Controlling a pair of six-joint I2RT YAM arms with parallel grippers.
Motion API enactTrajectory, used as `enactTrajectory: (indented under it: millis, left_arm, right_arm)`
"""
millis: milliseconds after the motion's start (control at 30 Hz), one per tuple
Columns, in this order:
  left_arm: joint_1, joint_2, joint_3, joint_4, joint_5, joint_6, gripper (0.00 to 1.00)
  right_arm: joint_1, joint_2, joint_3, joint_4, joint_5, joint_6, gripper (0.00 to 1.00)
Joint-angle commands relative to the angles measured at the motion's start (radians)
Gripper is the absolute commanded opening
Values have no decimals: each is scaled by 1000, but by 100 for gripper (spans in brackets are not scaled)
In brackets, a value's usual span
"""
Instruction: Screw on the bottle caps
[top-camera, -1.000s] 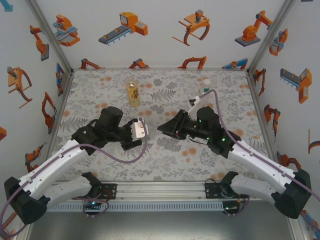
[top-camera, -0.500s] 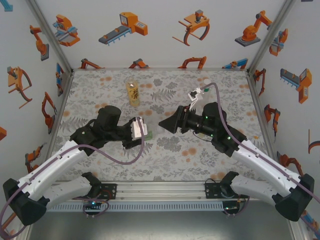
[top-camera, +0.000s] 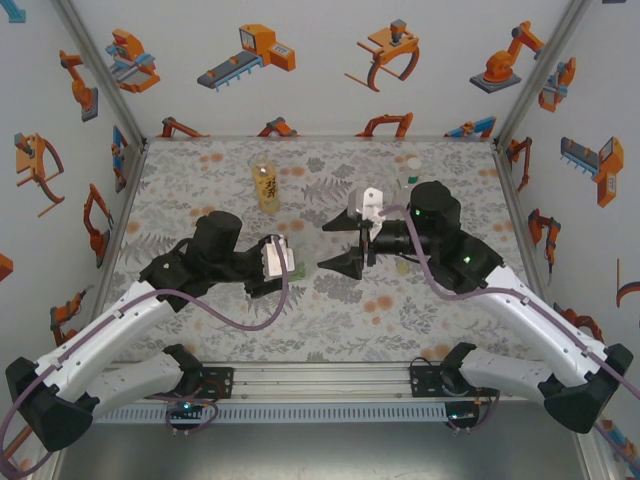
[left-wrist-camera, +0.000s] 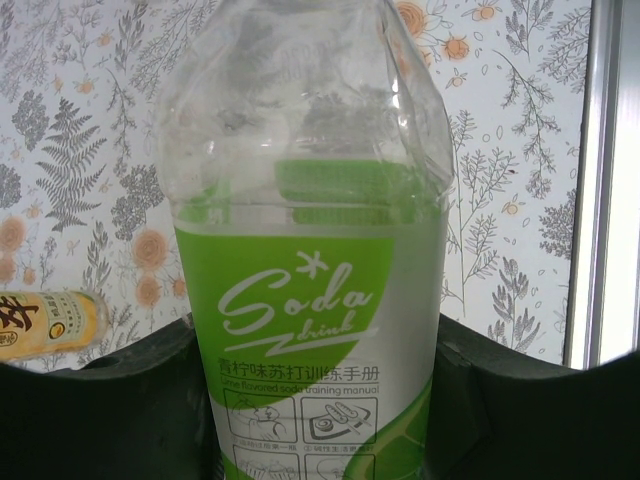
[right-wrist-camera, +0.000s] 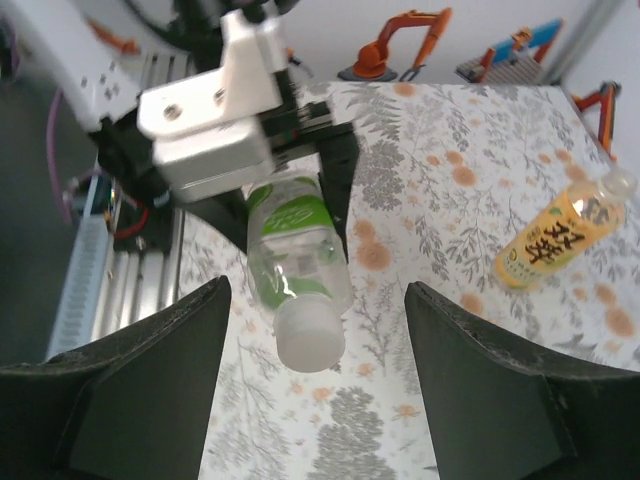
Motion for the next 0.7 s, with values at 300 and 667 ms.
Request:
enactTrajectory:
  millis: [300, 667]
  left_arm:
    - [4, -25, 5, -4, 58, 30, 0]
    - [4, -31, 7, -12, 58, 34, 0]
  right_arm:
    - [-2, 19, -52, -58, -127, -356, 58]
    - [5, 7, -80, -41, -133, -338, 44]
